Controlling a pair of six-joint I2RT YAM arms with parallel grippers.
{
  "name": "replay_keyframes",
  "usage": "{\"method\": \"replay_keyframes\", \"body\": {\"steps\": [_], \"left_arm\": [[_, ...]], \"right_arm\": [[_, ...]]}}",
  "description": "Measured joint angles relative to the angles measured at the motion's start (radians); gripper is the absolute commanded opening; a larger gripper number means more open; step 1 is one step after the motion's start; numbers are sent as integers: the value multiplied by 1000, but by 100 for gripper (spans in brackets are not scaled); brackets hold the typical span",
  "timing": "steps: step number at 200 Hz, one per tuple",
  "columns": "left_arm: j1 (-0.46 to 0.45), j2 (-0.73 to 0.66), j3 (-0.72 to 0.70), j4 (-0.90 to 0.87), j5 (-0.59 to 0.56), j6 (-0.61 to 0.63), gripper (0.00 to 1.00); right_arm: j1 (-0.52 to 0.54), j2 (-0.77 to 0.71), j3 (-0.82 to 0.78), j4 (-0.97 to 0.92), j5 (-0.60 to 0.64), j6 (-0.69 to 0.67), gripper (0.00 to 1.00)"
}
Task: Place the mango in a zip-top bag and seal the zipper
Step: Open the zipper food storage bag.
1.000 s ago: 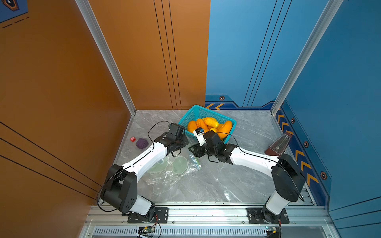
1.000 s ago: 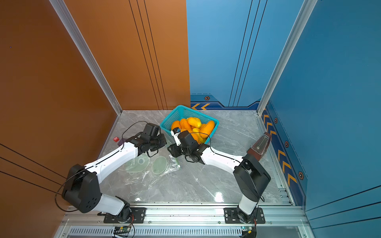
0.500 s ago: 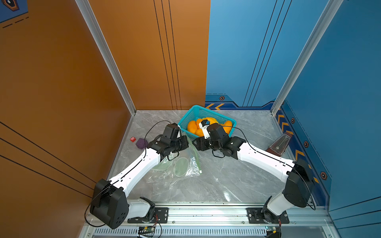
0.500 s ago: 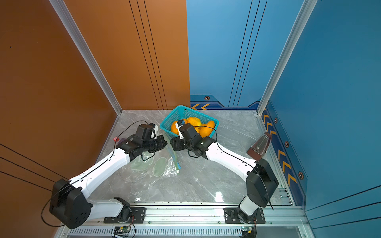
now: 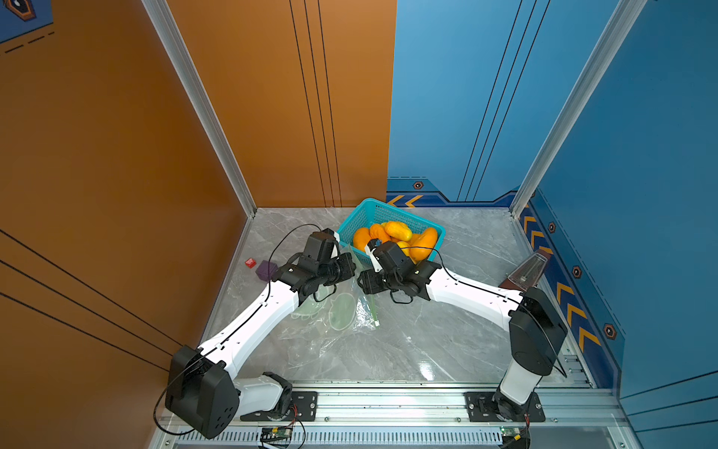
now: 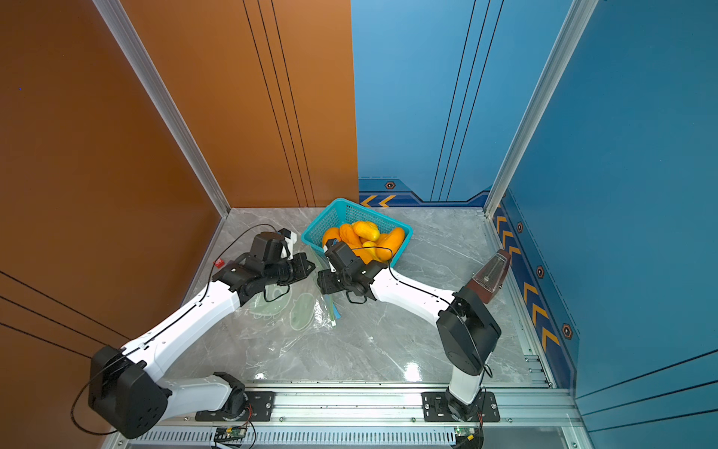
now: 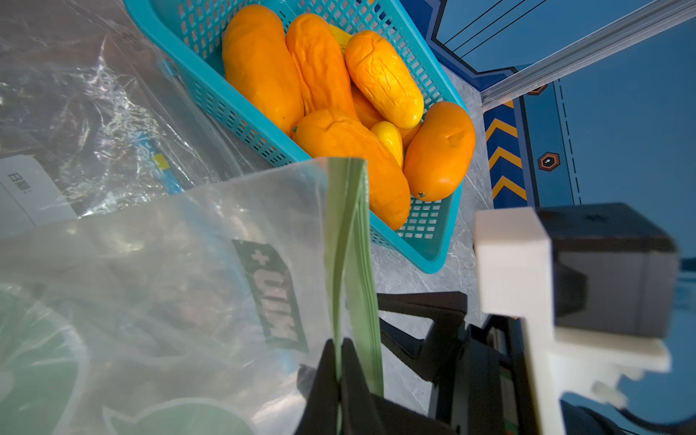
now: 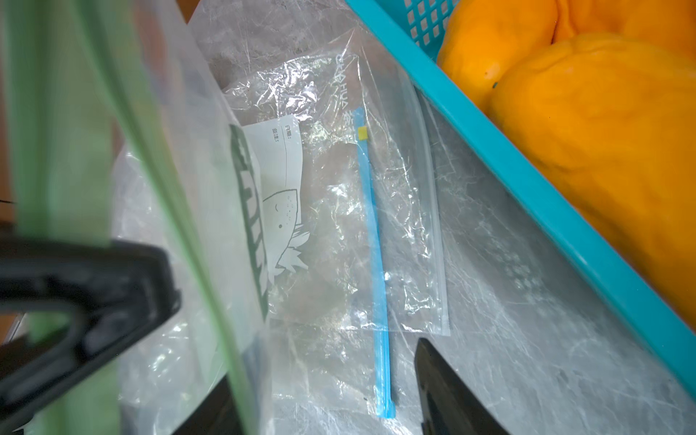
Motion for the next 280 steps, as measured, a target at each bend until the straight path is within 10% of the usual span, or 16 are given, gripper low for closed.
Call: {"method": "replay_keyframes", "body": {"steps": [30, 90, 163, 280], "left_arm": [[4, -35, 27, -6, 12, -3, 0], [61, -88, 126, -202, -99, 66, 0], [-56, -43, 224, -287, -226, 103, 100], [-156, -56, 127, -222, -324, -87, 83]], "right_arm": [[-10, 42, 51, 0, 2, 18, 30], [-103, 43, 59, -2, 52, 59, 3], [-64, 72, 165, -12, 66, 121, 0], [-27, 80, 159, 14, 100, 187, 0]]}}
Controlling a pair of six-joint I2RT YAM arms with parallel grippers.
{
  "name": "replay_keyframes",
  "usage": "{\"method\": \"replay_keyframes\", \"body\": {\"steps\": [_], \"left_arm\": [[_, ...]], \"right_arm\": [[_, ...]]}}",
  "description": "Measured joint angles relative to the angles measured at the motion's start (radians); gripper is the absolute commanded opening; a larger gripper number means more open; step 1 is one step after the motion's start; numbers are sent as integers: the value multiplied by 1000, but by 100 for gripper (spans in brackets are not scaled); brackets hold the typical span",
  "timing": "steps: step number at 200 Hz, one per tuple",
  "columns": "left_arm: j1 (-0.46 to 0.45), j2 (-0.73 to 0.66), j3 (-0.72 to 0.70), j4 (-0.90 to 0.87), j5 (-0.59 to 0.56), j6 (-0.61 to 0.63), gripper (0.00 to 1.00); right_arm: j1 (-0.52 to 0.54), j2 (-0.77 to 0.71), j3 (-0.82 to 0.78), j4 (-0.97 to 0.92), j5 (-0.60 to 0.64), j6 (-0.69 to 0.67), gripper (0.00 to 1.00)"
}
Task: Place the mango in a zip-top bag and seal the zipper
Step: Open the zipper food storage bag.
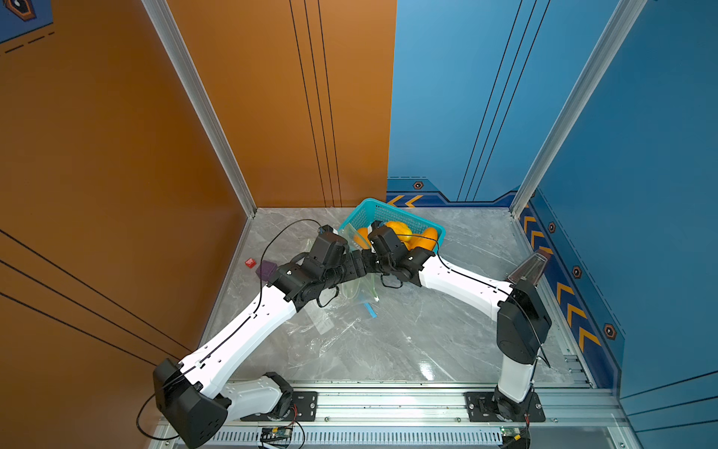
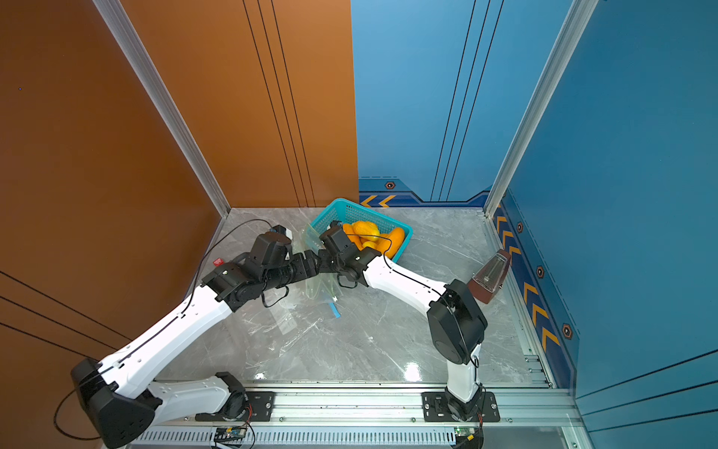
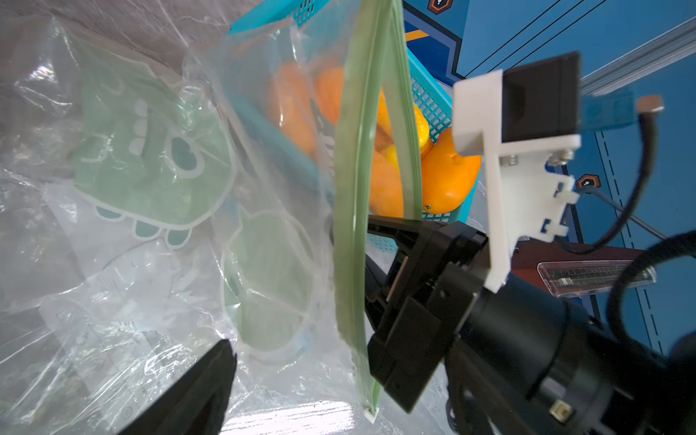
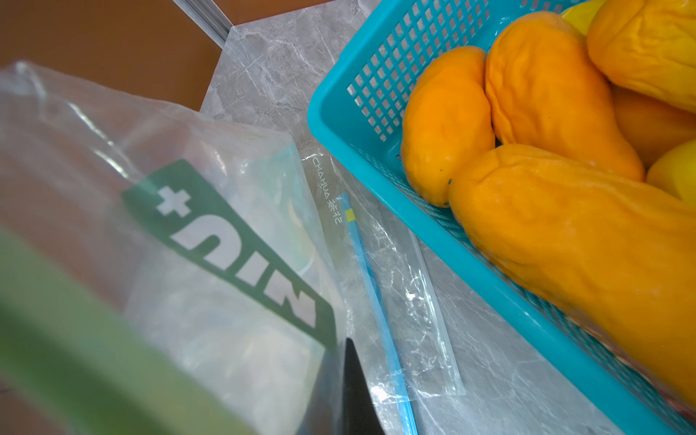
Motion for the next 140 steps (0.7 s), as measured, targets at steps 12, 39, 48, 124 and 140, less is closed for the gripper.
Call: {"method": "replay_keyframes", "body": {"steps": [12, 39, 48, 124, 140], "left_arm": [[2, -11, -20, 19, 13, -19, 81], [23, -17, -36, 44, 58, -45, 76], [29, -19, -38, 53, 69, -51, 76], [118, -131, -50, 68, -33, -84, 92], [119, -121, -49, 68, -31, -83, 97]], "right_arm": [[4, 0, -11, 13, 3, 3, 0], [9, 0, -32, 44, 9, 7, 0], [10, -1, -37, 54, 10, 7, 0], [-13, -65, -54, 56, 26, 14, 0], [-12, -66, -54, 56, 26, 14, 0]]}}
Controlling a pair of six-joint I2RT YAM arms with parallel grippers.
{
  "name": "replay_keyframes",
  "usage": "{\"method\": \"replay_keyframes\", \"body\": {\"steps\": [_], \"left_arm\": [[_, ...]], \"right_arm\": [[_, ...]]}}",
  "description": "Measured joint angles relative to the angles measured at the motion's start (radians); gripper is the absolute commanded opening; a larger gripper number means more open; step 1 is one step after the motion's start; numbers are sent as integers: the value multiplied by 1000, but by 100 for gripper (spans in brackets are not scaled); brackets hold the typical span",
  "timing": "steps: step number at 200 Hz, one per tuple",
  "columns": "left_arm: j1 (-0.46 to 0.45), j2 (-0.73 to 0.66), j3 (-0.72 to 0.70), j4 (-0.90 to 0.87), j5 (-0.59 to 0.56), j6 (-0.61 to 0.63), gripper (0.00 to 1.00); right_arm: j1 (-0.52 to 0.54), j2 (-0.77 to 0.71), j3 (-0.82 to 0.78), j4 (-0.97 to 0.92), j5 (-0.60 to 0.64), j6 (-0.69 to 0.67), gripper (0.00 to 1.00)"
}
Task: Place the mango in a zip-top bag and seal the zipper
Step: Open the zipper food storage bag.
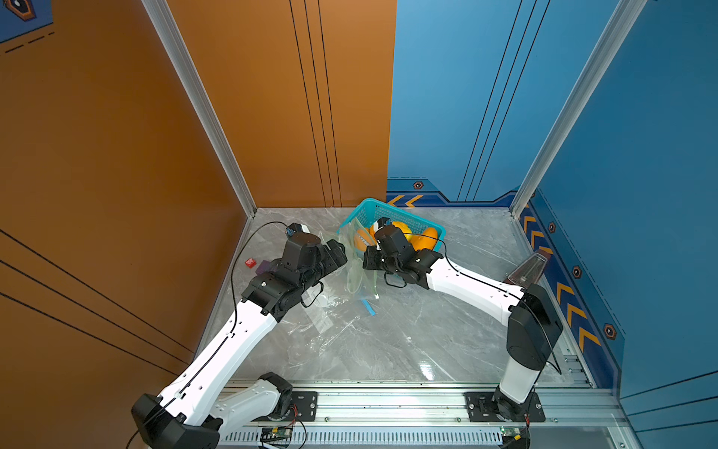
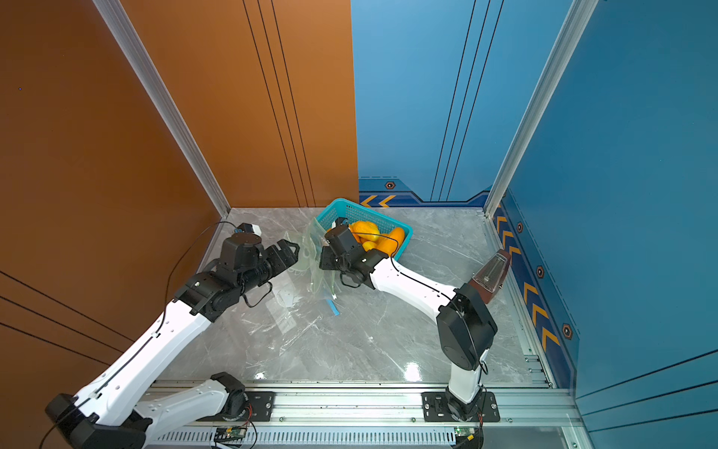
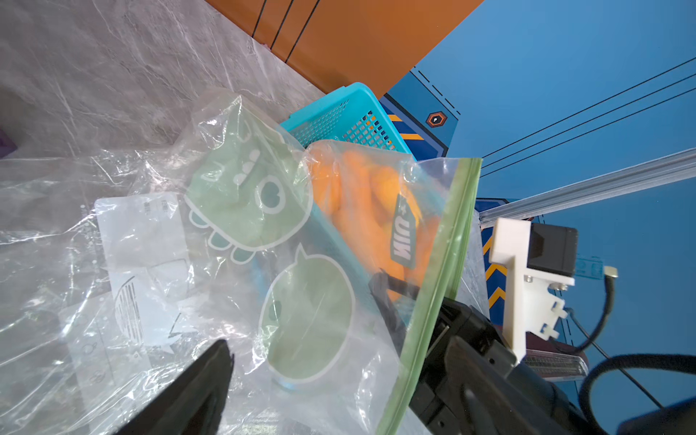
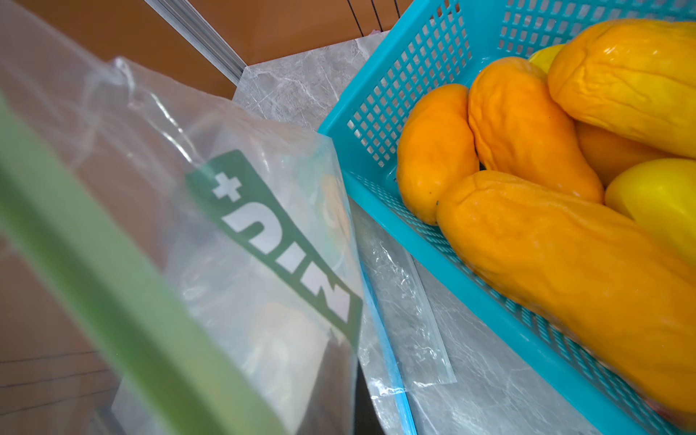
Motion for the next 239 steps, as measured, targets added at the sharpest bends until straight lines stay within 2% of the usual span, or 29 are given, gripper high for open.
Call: {"method": "replay_keyframes", "body": {"steps": [17, 44, 75, 98, 113, 122, 137, 145, 154, 162, 178, 207, 228, 239], "left_arm": [[-11, 45, 9, -1, 2, 14, 100], [-42, 144, 63, 0, 11, 45, 100], [-49, 206, 95, 2, 19, 71, 91], [-51, 224, 95, 0, 23, 75, 94], [-60, 224, 95, 0, 23, 81, 92], [-65, 223, 95, 0, 23, 81, 88], [-70, 223, 90, 0, 30, 85, 68], [-74, 223, 82, 3, 38, 74, 55], [-77, 223, 70, 4, 47, 81, 32], [-81, 223, 56, 3, 54, 82, 17], [-81, 220, 30, -1, 61, 87, 1], [-81, 180, 35, -43, 55, 113, 0], [-81, 158, 102, -108, 43, 146, 0], [-82, 155, 151, -144, 40, 167, 0]], "right_arm": [[0, 0, 0, 0, 0, 0, 0], [1, 0, 0, 0, 0, 0, 0], [2, -3, 0, 0, 0, 0, 0], [2, -13, 0, 0, 0, 0, 0], [2, -17, 0, 0, 0, 0, 0], [2, -18, -1, 0, 2, 1, 0], [2, -19, -1, 0, 5, 4, 0], [1, -19, -1, 0, 7, 7, 0], [0, -21, -1, 0, 7, 9, 0], [-2, -23, -1, 0, 7, 12, 0], [-9, -31, 0, -10, 9, 16, 0], [-37, -60, 0, -80, 26, 16, 0], [-67, -89, 0, -140, 24, 16, 0], [-80, -101, 0, -162, 21, 15, 4]]}}
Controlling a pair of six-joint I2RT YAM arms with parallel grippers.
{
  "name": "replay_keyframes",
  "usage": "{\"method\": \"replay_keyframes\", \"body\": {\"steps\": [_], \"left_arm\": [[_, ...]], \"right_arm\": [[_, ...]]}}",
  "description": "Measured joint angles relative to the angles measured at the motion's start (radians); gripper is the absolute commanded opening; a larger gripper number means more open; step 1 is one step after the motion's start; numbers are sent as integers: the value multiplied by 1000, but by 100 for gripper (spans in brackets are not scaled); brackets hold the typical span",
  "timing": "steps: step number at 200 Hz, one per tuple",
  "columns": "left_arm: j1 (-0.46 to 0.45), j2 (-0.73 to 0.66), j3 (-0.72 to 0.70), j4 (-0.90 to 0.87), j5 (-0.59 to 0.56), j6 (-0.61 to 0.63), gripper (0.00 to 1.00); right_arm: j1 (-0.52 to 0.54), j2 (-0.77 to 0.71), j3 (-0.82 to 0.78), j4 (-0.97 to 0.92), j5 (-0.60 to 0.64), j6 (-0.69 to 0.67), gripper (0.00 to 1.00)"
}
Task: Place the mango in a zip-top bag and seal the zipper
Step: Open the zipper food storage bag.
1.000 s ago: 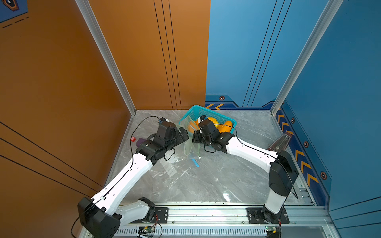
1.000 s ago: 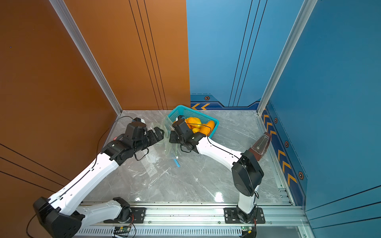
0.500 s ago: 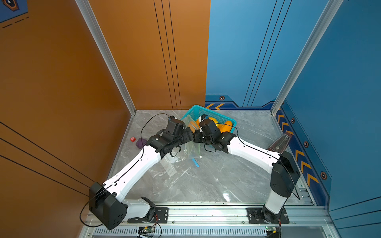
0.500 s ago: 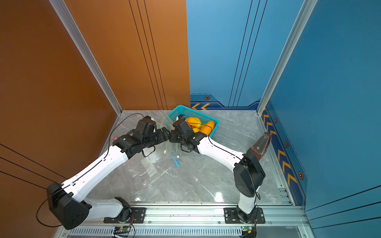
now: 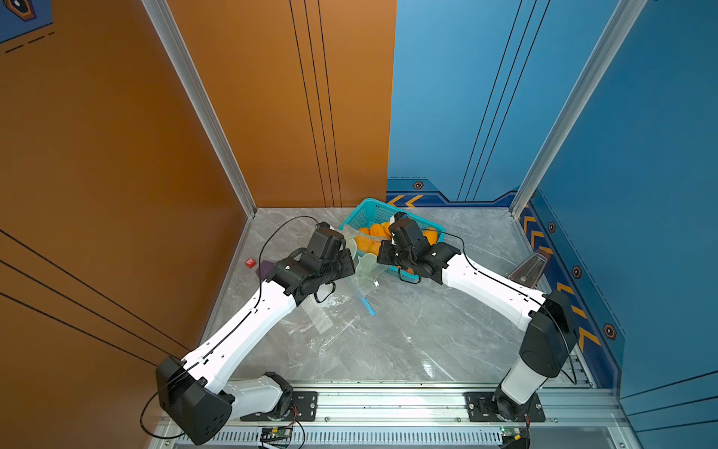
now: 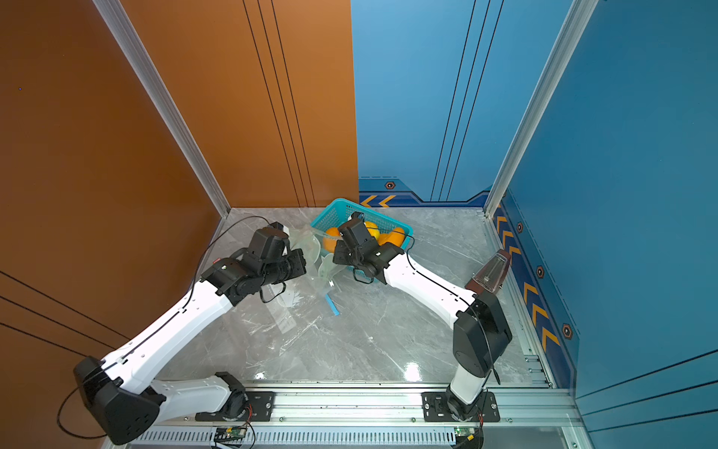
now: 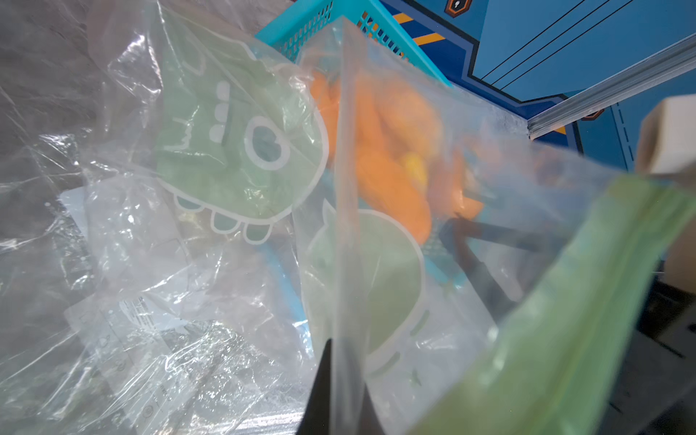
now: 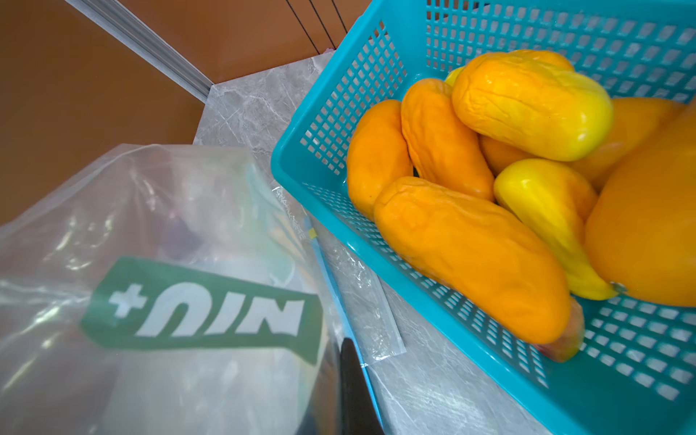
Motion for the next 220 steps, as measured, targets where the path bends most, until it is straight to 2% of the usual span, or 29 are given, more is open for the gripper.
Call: {"method": "replay_keyframes", "body": {"steps": [45, 98, 119, 139, 193, 220], "left_arm": [[-13, 31, 141, -158, -11, 77, 0], [-13, 114, 145, -258, -49, 147, 0], [-13, 141, 154, -269, -63, 163, 0], [-13, 153, 157, -272, -71, 165, 0], [-13, 196, 174, -261, -73, 164, 0], [-13, 208, 174, -204, -69, 163, 0]], "right_arm": [[7, -13, 6, -73, -40, -20, 11], [-2, -26, 6, -140, -58, -63, 55], [-10, -50, 8, -164, -61, -83, 62], [-32, -66, 27, -190, -68, -97, 72], [-164, -72, 105, -249, -40, -92, 80], [-201, -23, 171, -283, -33, -90, 85]]}}
